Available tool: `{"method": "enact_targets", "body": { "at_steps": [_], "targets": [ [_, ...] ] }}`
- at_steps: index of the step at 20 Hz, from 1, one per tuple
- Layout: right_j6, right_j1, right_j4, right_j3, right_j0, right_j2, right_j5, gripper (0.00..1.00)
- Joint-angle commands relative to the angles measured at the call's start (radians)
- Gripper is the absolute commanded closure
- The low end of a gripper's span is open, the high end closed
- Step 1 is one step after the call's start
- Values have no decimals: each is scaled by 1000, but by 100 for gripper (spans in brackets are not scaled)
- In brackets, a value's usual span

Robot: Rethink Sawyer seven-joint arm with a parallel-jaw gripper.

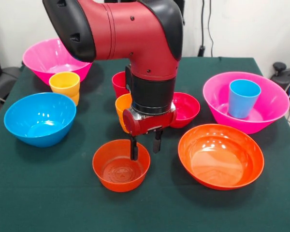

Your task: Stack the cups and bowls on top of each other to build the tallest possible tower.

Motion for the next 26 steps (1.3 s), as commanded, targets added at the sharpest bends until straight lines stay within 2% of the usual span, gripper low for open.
{"method": "enact_targets", "body": {
  "at_steps": [1,7,16,17,23,26],
  "targets": [
    [-315,53,-55,-18,3,30,-8,0],
    [-261,81,-117,-64,36,-29,-21,0],
    [-218,94,-117,-69,46,-29,-21,0],
    [-205,93,-114,-67,46,-30,-22,100],
    [-184,96,-85,-60,33,-16,-30,100],
    [-218,94,-83,-63,34,-13,-7,100]
  ]
}}
